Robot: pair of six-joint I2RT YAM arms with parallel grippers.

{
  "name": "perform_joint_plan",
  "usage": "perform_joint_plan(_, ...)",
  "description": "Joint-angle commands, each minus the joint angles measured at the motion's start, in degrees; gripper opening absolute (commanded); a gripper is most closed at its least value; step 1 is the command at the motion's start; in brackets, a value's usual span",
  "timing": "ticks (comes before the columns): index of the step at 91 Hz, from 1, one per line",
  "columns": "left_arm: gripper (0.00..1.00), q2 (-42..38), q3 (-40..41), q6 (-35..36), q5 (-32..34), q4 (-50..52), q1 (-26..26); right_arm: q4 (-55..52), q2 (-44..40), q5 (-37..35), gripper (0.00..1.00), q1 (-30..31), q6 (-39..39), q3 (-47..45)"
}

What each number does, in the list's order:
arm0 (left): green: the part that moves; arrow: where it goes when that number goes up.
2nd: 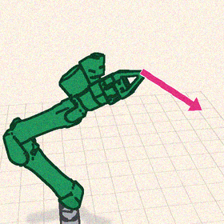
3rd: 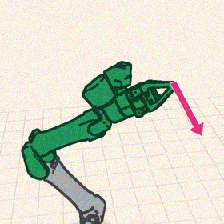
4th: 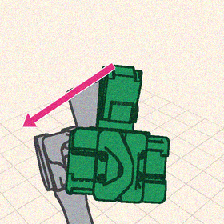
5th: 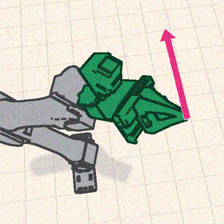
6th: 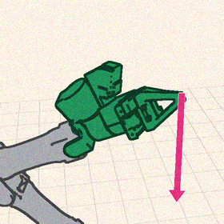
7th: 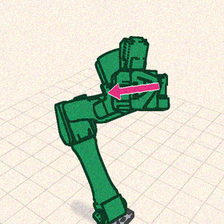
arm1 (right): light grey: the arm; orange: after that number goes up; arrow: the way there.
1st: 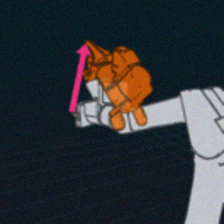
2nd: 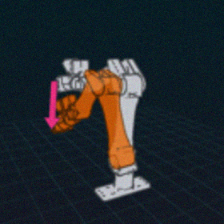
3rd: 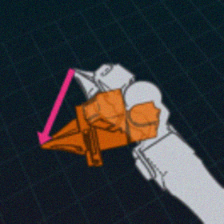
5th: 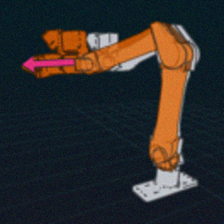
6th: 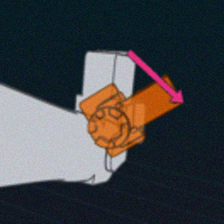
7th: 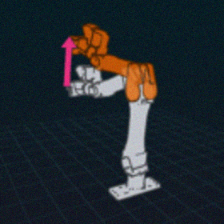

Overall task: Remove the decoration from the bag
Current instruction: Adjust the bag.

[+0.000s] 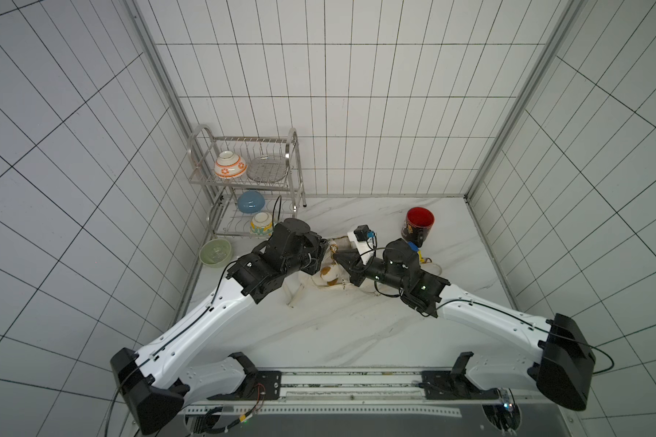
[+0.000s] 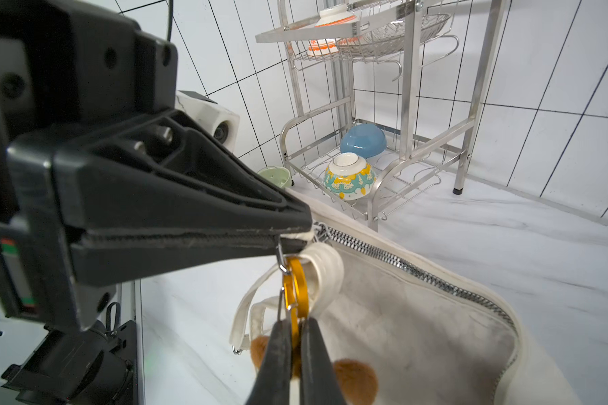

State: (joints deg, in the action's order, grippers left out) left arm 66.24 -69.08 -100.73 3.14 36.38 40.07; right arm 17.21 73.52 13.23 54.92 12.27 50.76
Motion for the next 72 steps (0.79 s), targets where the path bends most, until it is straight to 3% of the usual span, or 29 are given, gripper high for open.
perform_joint_plan(1, 0.20, -1.84, 0.62, 3.28, 1.34, -2.69, 0.22, 0.88, -2.80, 3.53, 0.00, -1.09, 1.27, -0.17)
perform_joint_plan(19, 0.43, -2.91, 1.09, 11.56, 1.70, -2.15, -0.41, -1.57, -4.95, 9.15, 0.00, -4.41, 2.84, 0.09)
perform_joint_plan(33, 0.54, -4.20, 1.02, 26.43, 1.48, -2.25, -1.70, -3.78, -4.52, 13.76, 0.00, -6.38, 2.93, 1.76)
perform_joint_plan(44, 0.56, -6.09, 1.15, 44.98, -3.53, -2.68, -3.32, -5.71, -4.26, 16.31, 0.00, -7.54, 2.85, 2.75)
perform_joint_plan(55, 0.57, -9.75, 3.95, 69.48, -10.39, -3.81, -3.74, -7.20, -4.18, 18.72, 0.00, -8.74, 2.75, 3.62)
perform_joint_plan(72, 0.61, -13.03, 5.37, 102.32, -22.58, 2.85, -5.89, -9.63, -4.17, 22.16, 0.00, -10.07, 1.83, 4.60)
